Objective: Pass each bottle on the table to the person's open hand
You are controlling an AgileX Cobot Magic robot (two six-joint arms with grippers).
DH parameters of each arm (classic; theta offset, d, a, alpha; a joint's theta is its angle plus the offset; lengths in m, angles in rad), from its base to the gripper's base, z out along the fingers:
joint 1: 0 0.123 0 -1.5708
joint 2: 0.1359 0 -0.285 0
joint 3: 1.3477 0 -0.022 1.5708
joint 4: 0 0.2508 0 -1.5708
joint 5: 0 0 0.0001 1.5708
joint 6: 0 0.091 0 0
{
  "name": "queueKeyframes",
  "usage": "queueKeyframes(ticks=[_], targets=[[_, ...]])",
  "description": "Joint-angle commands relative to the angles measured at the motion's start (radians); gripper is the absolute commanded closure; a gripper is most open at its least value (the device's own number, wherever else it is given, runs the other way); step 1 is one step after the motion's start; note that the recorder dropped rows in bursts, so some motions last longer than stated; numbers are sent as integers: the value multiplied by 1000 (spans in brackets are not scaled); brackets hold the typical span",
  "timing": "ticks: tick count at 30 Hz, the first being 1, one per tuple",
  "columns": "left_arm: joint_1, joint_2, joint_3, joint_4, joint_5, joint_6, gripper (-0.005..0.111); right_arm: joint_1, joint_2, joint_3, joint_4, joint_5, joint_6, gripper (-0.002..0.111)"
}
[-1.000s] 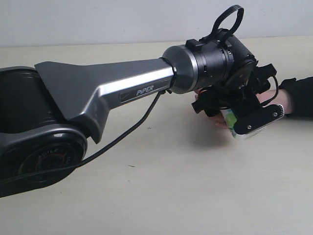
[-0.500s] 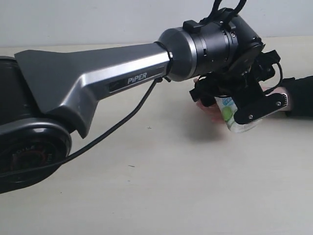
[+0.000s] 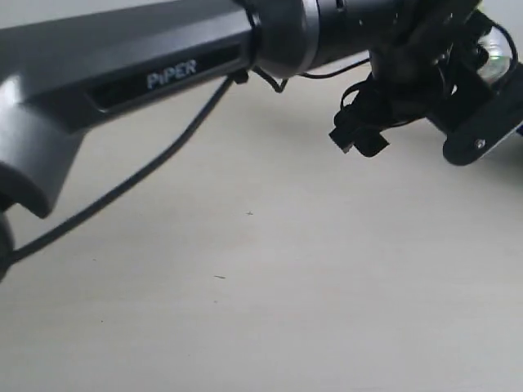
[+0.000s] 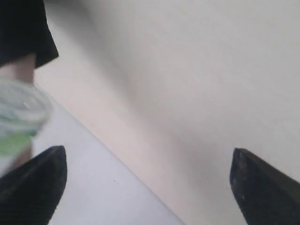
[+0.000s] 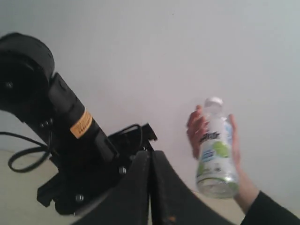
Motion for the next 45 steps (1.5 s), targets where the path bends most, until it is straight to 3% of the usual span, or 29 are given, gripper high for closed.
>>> queueKeyframes(ticks=[1,5,13,16,19,20,25,29,34,37,38,40,45], targets=[[-4,-90,-4,-3,105,-262,17,0,-5,5,-5,-3,0,108],[-4,-136,-4,-5,213,-448,17,0,-5,5,-5,-3,-2,108],[-4,-161,34,-29,220,-711,21,0,-5,5,-5,-3,0,108],[-4,-161,48,-14,220,-838,48,0,-5,5,-5,-3,0,108],[-4,-165,48,2,220,-1003,96,0,-5,5,-5,-3,0,108],[-2,-167,48,-6,220,-1039,106,0,-5,5,-5,-3,0,108],[-2,-220,115,-89,220,-1236,107,0,-5,5,-5,-3,0,108],[-2,-326,298,-148,208,-1296,107,0,-5,5,-5,-3,0,108],[-2,-596,643,-219,-59,-1309,107,0,-5,5,-5,-3,-2,108],[-2,-818,891,-219,-249,-1360,107,0,-5,5,-3,-3,-2,108],[-2,-952,1038,-219,-336,-1378,107,0,-5,5,24,-3,-2,108],[-2,-1148,1201,-219,-411,-1393,107,0,-5,5,24,-3,-2,108],[-2,-1594,1407,-232,-399,-1460,107,0,-5,5,24,-3,-2,108]])
